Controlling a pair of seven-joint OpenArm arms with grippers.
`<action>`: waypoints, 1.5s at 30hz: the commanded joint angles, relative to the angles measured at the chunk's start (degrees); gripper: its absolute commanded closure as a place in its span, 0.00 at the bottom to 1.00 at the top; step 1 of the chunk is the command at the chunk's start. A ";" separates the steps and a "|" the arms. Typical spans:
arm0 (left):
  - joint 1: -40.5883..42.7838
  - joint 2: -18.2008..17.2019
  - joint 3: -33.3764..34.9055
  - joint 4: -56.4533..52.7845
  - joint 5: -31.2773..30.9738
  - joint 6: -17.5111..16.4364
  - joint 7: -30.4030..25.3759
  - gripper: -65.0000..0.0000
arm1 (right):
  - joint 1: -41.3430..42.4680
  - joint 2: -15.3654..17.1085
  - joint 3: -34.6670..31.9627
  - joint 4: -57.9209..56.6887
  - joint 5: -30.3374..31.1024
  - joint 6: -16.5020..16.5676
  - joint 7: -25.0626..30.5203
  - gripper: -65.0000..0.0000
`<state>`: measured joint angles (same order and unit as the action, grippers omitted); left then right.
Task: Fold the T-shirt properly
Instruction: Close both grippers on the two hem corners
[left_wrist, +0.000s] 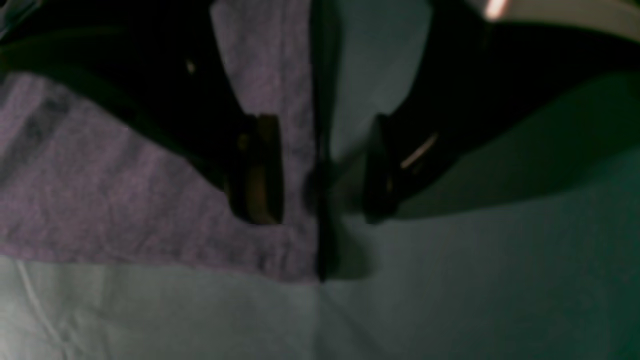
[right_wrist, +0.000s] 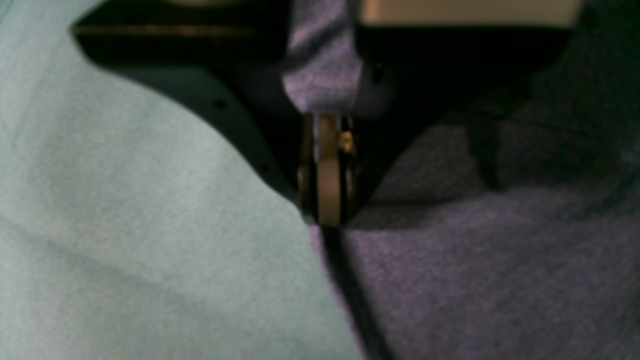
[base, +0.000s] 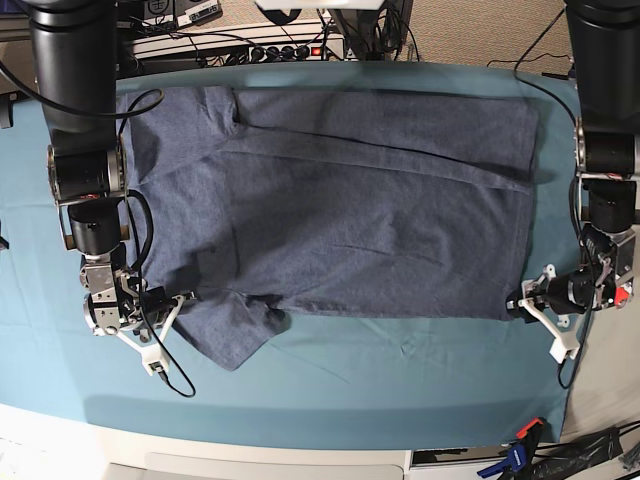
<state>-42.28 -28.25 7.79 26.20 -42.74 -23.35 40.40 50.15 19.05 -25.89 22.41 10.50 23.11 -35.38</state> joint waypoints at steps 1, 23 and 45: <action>-1.25 0.15 -0.04 0.55 -0.85 -0.35 1.18 0.57 | 2.21 0.79 0.11 0.92 -0.07 -0.42 0.24 1.00; -1.55 1.22 -0.07 1.46 -0.98 -2.40 1.60 0.79 | 2.19 0.79 0.11 0.92 -0.09 -0.42 -0.22 1.00; -3.67 1.18 -0.09 2.21 -2.47 -4.74 1.97 0.95 | 0.83 0.79 0.11 0.92 -1.16 -0.44 -0.59 1.00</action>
<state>-43.55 -26.37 7.81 27.38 -44.14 -27.55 43.22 49.65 19.07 -25.89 22.70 10.07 22.92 -35.75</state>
